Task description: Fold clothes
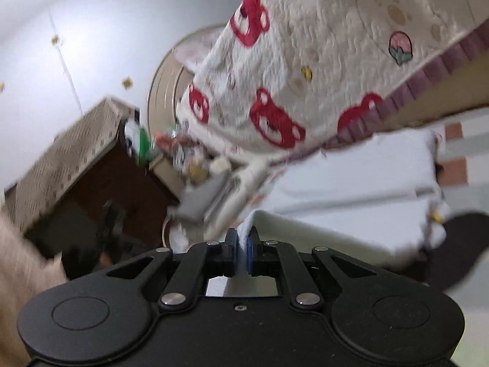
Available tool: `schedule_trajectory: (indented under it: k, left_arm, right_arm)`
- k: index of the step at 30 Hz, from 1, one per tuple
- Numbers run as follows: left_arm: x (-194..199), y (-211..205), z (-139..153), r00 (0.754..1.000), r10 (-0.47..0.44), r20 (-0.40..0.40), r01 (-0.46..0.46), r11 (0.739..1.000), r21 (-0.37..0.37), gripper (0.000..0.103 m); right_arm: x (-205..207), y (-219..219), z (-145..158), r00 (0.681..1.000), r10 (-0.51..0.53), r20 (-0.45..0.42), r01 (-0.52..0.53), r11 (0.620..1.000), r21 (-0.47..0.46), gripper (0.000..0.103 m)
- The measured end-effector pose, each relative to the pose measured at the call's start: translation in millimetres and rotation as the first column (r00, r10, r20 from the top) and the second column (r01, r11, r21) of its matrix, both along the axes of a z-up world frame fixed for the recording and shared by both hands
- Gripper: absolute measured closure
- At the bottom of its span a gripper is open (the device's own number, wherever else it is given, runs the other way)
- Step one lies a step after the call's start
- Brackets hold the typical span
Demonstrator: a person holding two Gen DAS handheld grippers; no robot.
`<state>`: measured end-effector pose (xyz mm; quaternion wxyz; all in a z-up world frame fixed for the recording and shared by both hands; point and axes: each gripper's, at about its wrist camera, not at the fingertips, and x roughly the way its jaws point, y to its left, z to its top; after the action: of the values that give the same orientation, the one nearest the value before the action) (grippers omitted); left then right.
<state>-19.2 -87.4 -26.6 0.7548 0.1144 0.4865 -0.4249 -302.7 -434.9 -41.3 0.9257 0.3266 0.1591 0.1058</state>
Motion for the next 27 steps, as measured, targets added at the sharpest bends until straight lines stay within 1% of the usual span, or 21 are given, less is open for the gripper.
schedule_trajectory:
  k: [1,3,4,7,11,14,15,16,18,20,22,25,27]
  left_arm:
    - [-5,-8,7,1.000,-0.027,0.013,0.027,0.998,-0.054,0.036]
    - [-19,-27,18,0.996,-0.085,0.018,0.086,0.985,-0.148,0.035]
    - [-24,-35,21,0.994,-0.110,0.022,0.112,0.977,-0.181,0.035]
    - [-43,-62,21,0.982,-0.182,0.043,0.187,0.953,-0.237,0.034]
    - [-60,-89,1,0.967,-0.228,0.117,0.242,0.963,-0.118,0.033]
    - [-73,-109,-15,0.949,-0.265,0.170,0.272,0.962,-0.020,0.033]
    - [-78,-116,-20,0.942,-0.279,0.187,0.281,0.960,0.014,0.033]
    - [-81,-117,-28,0.929,-0.299,0.219,0.293,0.954,0.063,0.033]
    - [-89,-116,-43,0.893,-0.347,0.287,0.309,0.936,0.171,0.033]
    - [-88,-115,-57,0.886,-0.358,0.296,0.293,0.925,0.243,0.033]
    - [-80,-112,-67,0.901,-0.335,0.275,0.263,0.927,0.268,0.033]
    - [-64,-99,-77,0.945,-0.242,0.219,0.183,0.949,0.257,0.032]
    - [-54,-89,-82,0.959,-0.195,0.207,0.141,0.958,0.249,0.032]
  right_arm:
    - [12,-3,3,1.000,-0.014,0.000,0.014,1.000,-0.003,0.094]
    - [37,-5,5,0.999,-0.050,-0.018,0.049,0.997,-0.053,0.094]
    - [47,-7,3,0.998,-0.063,-0.030,0.061,0.996,-0.065,0.094]
    - [76,-13,-1,0.994,-0.089,-0.063,0.082,0.992,-0.096,0.094]
    - [98,-19,-4,0.991,-0.107,-0.078,0.097,0.987,-0.128,0.094]
    - [106,-23,-3,0.988,-0.135,-0.075,0.122,0.981,-0.152,0.094]
    - [108,-23,-2,0.987,-0.143,-0.071,0.130,0.977,-0.170,0.094]
    - [110,-23,0,0.986,-0.152,-0.066,0.137,0.973,-0.188,0.094]
    - [114,-23,3,0.984,-0.168,-0.057,0.152,0.963,-0.224,0.094]
    - [117,-26,7,0.981,-0.187,-0.044,0.173,0.958,-0.228,0.094]
    - [122,-31,11,0.979,-0.202,-0.037,0.189,0.955,-0.230,0.094]
    - [129,-36,15,0.974,-0.222,-0.034,0.209,0.950,-0.234,0.094]
    - [130,-39,17,0.971,-0.238,-0.028,0.224,0.942,-0.249,0.094]
